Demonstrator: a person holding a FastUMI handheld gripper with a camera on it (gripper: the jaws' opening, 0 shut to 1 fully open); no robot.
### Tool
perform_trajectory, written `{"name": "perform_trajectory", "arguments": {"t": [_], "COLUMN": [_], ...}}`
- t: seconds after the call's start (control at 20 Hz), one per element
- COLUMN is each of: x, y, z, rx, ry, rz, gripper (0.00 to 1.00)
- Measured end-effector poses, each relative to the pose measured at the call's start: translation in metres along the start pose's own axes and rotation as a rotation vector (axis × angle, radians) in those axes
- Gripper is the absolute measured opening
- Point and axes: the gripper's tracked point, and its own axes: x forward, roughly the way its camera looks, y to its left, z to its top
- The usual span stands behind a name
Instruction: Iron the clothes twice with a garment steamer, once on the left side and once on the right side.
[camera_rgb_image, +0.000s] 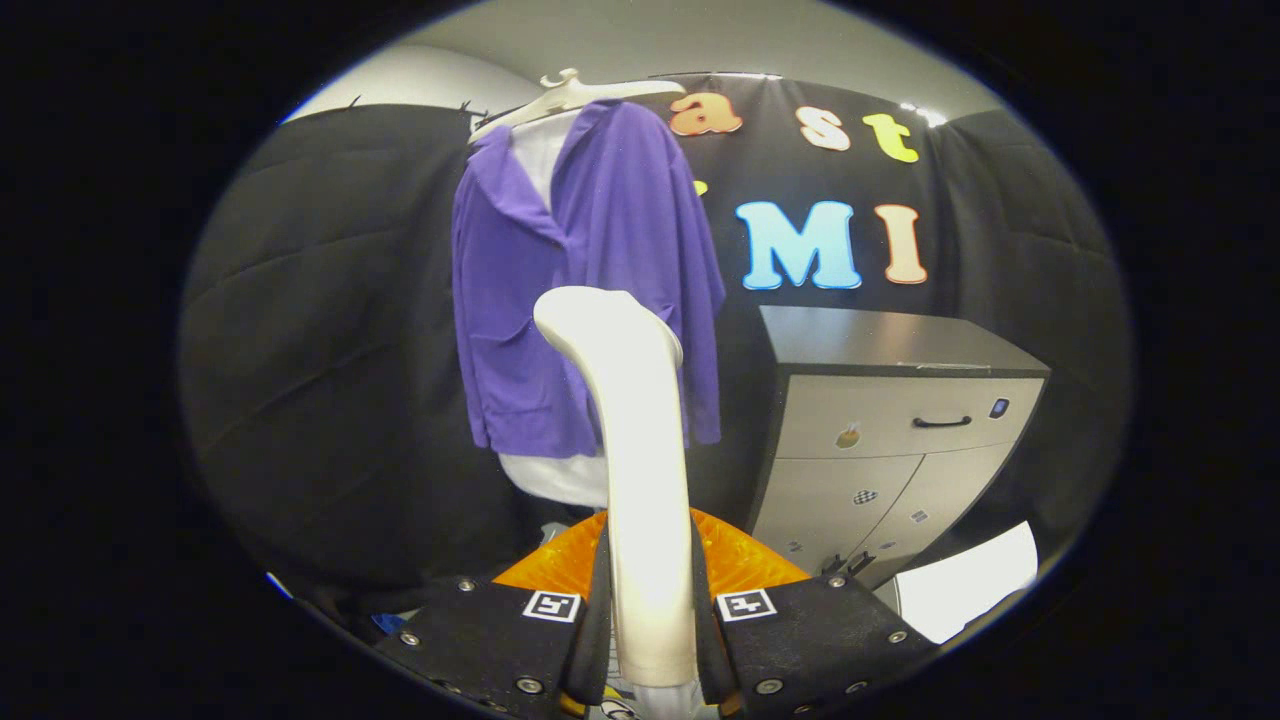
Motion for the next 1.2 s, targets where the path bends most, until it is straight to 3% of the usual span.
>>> {"name": "perform_trajectory", "arguments": {"t": [0.35,0.5,0.75,0.95,1.2], "x": [-0.039,-0.065,-0.098,-0.103,-0.1], "y": [-0.059,-0.076,-0.099,-0.098,-0.065], "z": [0.119,0.144,0.155,0.136,0.099], "rx": [0.06,0.012,-0.073,-0.136,-0.12], "ry": [-0.299,-0.425,-0.531,-0.519,-0.452], "rz": [-0.078,-0.126,-0.185,-0.205,-0.119], "gripper": [0.35,0.35,0.35,0.35,0.36]}}
